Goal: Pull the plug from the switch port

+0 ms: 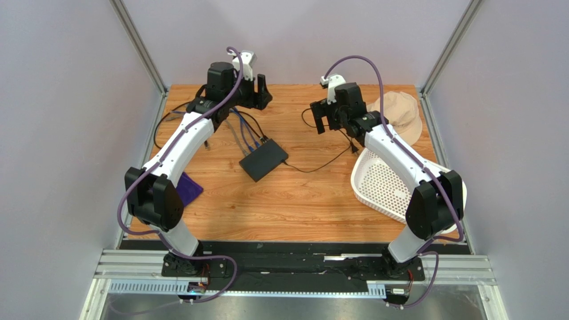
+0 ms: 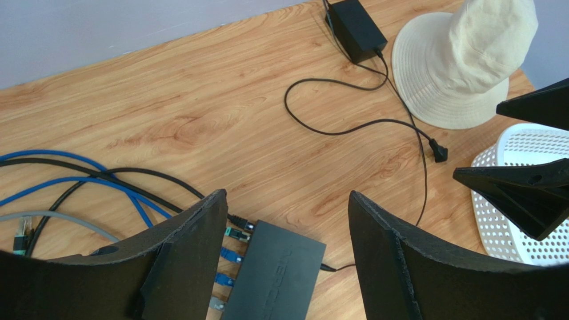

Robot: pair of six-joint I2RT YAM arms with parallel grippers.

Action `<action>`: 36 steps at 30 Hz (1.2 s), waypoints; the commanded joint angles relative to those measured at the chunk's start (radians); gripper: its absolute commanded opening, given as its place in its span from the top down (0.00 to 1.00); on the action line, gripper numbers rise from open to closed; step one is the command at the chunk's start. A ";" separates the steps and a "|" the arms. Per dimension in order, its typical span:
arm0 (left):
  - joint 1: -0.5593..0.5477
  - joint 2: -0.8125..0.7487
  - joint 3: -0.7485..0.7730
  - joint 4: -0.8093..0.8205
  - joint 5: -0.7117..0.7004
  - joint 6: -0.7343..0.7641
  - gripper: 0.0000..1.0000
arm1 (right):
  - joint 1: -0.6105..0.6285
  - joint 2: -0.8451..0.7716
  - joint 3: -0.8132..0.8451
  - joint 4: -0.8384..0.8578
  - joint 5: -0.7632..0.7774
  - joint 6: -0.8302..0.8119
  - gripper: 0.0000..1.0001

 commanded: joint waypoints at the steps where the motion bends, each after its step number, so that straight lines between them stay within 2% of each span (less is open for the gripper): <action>1: -0.004 -0.022 -0.003 0.038 -0.006 -0.003 0.25 | 0.007 -0.025 0.014 0.053 0.019 -0.019 0.02; 6: -0.004 -0.005 0.010 0.020 0.017 0.046 0.24 | 0.007 -0.004 0.011 0.043 -0.010 -0.136 0.02; 8: -0.004 0.006 0.046 -0.015 0.051 0.116 0.22 | 0.007 0.008 0.019 0.020 -0.035 -0.162 0.03; 13: 0.013 0.033 0.125 -0.192 0.028 0.271 0.18 | 0.006 0.022 0.035 -0.012 -0.096 -0.153 0.04; 15: 0.057 0.052 0.140 -0.259 0.036 0.281 0.18 | 0.006 0.028 0.040 -0.023 -0.139 -0.121 0.06; 16: 0.081 0.058 0.154 -0.279 0.055 0.258 0.18 | 0.006 0.037 0.043 -0.025 -0.144 -0.108 0.06; 17: 0.105 0.061 0.162 -0.310 0.160 0.256 0.18 | 0.006 0.038 0.040 -0.028 -0.141 -0.087 0.09; 18: 0.133 0.057 0.165 -0.357 0.201 0.247 0.18 | 0.001 0.042 0.034 -0.028 -0.139 -0.076 0.11; 20: 0.165 0.015 0.093 -0.350 0.201 0.230 0.19 | -0.011 0.047 0.002 -0.034 -0.150 -0.065 0.13; 23: 0.171 -0.042 0.004 -0.336 0.198 0.290 0.18 | -0.022 0.053 -0.027 -0.040 -0.164 -0.061 0.13; 26: 0.179 0.018 -0.004 -0.390 0.178 0.327 0.20 | -0.022 0.050 -0.041 -0.029 -0.173 -0.064 0.13; 31: 0.217 0.121 -0.041 -0.407 0.187 0.244 0.23 | -0.022 0.079 -0.050 -0.022 -0.196 -0.111 0.14; 36: 0.222 0.153 -0.096 -0.355 0.194 0.210 0.23 | -0.022 0.129 -0.066 0.014 -0.214 -0.105 0.22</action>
